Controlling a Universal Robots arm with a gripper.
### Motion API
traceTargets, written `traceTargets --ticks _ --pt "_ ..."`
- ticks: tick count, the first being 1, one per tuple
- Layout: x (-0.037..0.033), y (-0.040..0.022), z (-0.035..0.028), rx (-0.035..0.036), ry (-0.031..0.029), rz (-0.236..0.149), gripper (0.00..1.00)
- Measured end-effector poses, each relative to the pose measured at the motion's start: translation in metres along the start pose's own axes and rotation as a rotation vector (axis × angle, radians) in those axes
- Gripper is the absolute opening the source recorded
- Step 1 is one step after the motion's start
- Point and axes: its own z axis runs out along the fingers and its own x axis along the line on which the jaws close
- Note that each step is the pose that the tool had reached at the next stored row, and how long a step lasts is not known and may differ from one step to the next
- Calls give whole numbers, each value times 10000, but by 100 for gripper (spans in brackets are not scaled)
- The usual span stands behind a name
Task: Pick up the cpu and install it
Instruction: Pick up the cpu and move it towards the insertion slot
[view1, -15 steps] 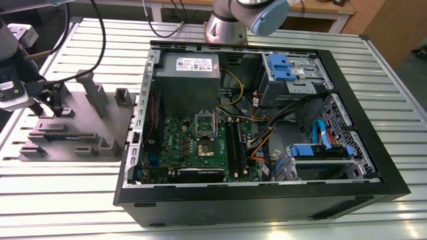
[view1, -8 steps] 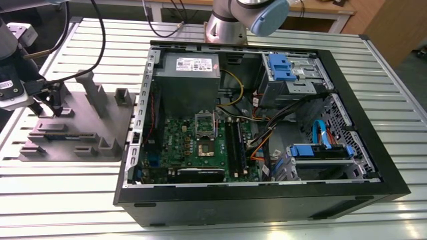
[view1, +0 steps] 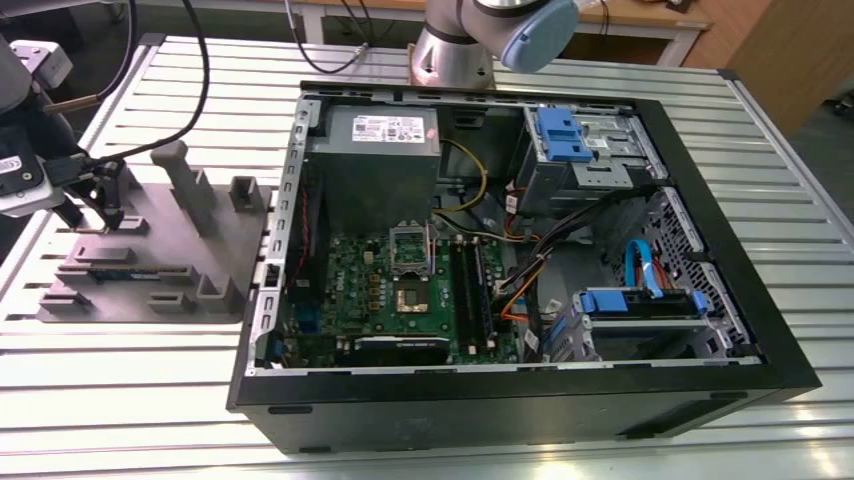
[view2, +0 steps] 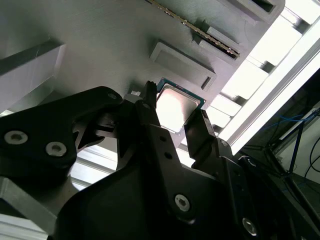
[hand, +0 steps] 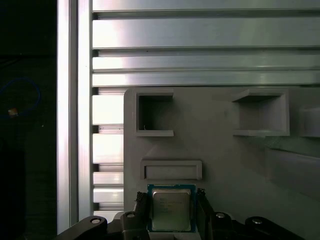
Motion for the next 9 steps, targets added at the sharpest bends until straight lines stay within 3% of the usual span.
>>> traceTargets --ticks 9 --pt "0 2 -52 9 1 0 47"
